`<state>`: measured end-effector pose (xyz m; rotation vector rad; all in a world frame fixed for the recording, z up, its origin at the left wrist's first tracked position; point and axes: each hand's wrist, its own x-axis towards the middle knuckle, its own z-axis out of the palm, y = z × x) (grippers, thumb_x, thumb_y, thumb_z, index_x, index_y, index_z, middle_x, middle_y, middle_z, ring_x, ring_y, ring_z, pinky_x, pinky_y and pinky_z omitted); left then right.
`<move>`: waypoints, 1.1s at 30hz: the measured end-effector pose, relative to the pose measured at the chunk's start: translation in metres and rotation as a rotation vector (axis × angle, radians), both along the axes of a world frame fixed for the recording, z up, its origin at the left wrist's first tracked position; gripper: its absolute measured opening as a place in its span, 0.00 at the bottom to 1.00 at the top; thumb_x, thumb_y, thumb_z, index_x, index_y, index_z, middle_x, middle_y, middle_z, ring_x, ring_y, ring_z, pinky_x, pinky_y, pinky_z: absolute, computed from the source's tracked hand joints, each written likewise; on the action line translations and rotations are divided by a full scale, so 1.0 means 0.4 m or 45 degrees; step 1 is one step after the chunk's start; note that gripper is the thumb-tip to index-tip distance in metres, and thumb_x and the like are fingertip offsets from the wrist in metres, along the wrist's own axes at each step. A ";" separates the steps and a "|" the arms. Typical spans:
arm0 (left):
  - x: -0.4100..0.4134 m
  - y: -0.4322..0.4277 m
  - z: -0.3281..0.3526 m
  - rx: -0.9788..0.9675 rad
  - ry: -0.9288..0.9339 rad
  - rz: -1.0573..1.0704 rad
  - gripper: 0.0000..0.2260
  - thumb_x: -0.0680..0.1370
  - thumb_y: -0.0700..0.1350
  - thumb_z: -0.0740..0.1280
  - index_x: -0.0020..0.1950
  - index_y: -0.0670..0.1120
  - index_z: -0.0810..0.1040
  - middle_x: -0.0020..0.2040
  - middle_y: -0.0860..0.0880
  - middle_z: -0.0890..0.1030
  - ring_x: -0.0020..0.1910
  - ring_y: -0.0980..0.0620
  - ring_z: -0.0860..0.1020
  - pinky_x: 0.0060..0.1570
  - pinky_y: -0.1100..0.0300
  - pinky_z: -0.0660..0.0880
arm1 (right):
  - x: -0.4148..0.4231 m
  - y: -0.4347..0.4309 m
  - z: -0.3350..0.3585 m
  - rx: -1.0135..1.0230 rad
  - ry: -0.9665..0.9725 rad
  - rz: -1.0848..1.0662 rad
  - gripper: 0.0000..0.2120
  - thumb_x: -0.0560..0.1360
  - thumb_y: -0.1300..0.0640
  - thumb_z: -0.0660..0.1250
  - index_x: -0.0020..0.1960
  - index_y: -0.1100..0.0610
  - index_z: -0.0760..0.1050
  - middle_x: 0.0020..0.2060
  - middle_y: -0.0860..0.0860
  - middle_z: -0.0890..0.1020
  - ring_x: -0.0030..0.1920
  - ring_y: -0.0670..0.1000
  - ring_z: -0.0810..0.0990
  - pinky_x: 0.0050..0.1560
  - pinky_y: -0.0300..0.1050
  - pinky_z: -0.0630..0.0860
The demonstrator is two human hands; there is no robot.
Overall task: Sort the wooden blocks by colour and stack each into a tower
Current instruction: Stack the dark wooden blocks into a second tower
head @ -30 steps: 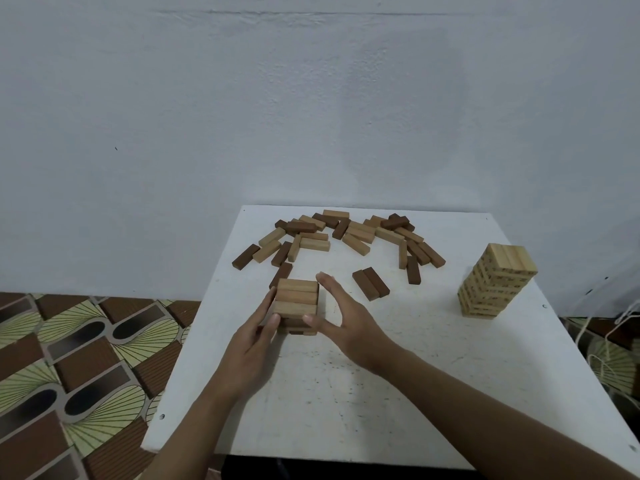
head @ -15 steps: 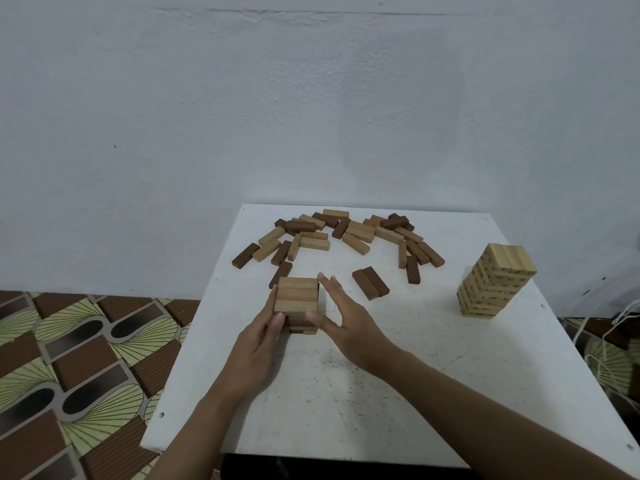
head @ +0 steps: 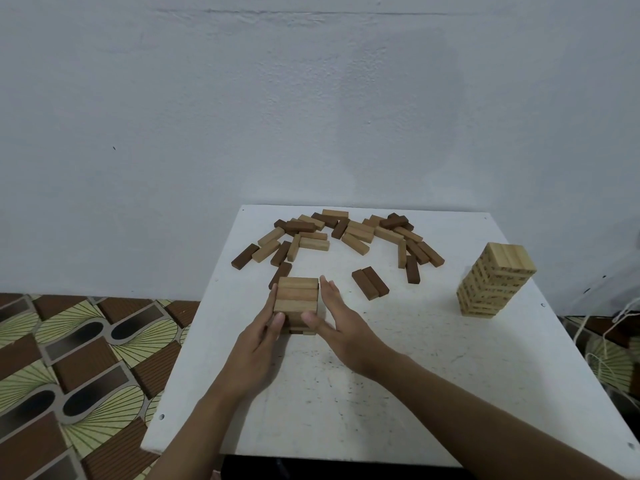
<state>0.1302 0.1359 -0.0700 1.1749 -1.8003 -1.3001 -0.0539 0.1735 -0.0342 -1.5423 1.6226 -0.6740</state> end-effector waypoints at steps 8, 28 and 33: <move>-0.001 0.004 0.010 -0.035 -0.057 0.005 0.24 0.86 0.52 0.53 0.82 0.55 0.57 0.77 0.60 0.65 0.68 0.77 0.64 0.66 0.79 0.60 | 0.012 0.001 -0.010 -0.003 -0.028 0.008 0.41 0.75 0.30 0.48 0.80 0.45 0.36 0.81 0.45 0.42 0.81 0.51 0.46 0.79 0.61 0.54; -0.001 -0.001 0.039 0.226 -0.034 0.201 0.28 0.77 0.74 0.39 0.77 0.73 0.57 0.80 0.61 0.61 0.81 0.54 0.57 0.78 0.47 0.49 | 0.030 0.016 0.011 0.086 -0.403 -0.200 0.31 0.80 0.36 0.43 0.80 0.41 0.43 0.80 0.46 0.54 0.79 0.50 0.55 0.68 0.37 0.51; -0.022 0.008 0.070 0.309 0.119 0.231 0.25 0.78 0.73 0.43 0.74 0.73 0.59 0.81 0.55 0.61 0.81 0.49 0.59 0.80 0.44 0.51 | 0.065 0.018 0.016 0.124 -0.596 -0.299 0.31 0.79 0.35 0.43 0.81 0.41 0.45 0.79 0.47 0.58 0.71 0.43 0.62 0.66 0.36 0.54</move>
